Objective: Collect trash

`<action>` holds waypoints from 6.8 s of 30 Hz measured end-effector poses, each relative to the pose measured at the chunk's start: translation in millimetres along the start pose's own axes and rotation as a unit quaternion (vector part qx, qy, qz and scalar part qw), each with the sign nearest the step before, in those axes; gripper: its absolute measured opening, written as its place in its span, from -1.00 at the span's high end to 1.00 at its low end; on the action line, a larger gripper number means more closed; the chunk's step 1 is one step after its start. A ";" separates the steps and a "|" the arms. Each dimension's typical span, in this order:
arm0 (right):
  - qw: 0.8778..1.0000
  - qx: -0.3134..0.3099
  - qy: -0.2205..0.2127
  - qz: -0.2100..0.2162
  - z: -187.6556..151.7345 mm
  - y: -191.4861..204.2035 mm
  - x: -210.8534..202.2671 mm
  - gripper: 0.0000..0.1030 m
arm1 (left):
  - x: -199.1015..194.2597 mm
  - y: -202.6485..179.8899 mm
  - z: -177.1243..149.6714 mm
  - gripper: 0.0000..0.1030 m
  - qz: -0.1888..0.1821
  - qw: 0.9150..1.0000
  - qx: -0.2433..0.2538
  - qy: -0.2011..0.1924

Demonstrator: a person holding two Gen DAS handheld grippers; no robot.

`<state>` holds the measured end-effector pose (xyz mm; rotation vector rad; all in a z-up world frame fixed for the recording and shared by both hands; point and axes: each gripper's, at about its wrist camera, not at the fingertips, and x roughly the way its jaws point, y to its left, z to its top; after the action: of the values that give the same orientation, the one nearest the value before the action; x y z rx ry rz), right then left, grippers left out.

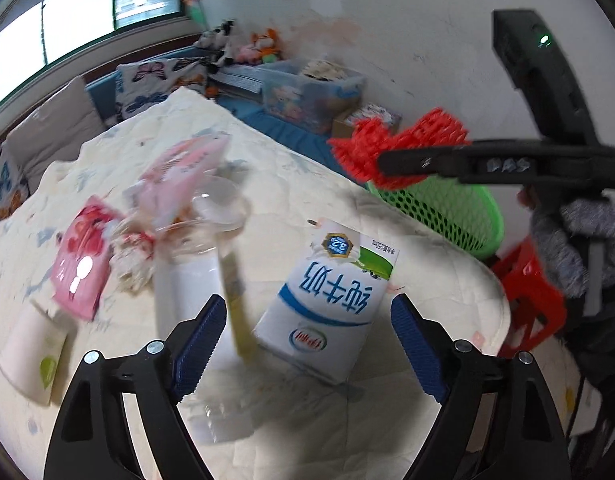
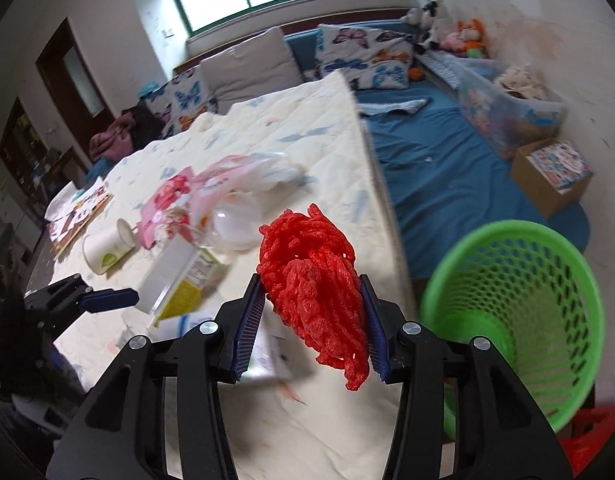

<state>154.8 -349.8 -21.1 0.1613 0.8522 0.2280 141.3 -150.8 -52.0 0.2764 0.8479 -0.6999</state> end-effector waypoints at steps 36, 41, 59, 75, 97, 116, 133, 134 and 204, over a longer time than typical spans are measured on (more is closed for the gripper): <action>0.974 0.136 0.036 -0.180 -55.8 -189.4 14.7 -0.16 | 39.1 -19.3 11.9 -0.28 0.003 0.998 0.043 0.042; 0.972 0.136 0.025 -0.190 -54.4 -196.8 15.8 -0.35 | 32.0 -19.1 19.5 -0.27 -0.005 0.999 0.029 0.031; 0.969 0.144 -0.026 -0.197 -84.5 -195.1 -56.9 -0.49 | 53.7 -88.5 103.1 -0.27 -0.051 0.996 0.078 0.003; 0.964 0.165 -0.037 -0.205 -125.8 -195.0 -90.6 -0.53 | 157.5 -175.6 152.9 -0.27 -0.064 0.986 0.128 0.088; 0.953 0.216 -0.045 -0.207 -168.5 -199.4 -109.6 -0.53 | 241.6 -208.9 157.1 -0.31 -0.049 0.982 0.106 0.147; 0.959 0.192 -0.070 -0.194 -158.5 -170.0 -121.2 -0.53 | 157.4 -165.5 161.1 -0.33 -0.060 0.994 0.054 0.073; 0.981 0.114 -0.074 -0.138 -112.2 -101.5 -97.4 -0.56 | 39.6 -67.1 97.0 -0.39 -0.006 1.000 -0.021 -0.004; 0.982 0.110 -0.073 -0.133 -109.8 -97.1 -94.8 -0.56 | 33.2 -59.7 92.4 -0.39 -0.001 1.000 -0.027 -0.009; 0.983 0.078 0.161 -0.028 25.5 150.3 129.0 -0.54 | -32.0 233.3 -90.1 0.42 0.060 0.939 -0.333 -0.057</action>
<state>236.1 -172.4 -63.3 0.2512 1.1957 0.1353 228.4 81.6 -96.2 -0.3179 0.8992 -0.2806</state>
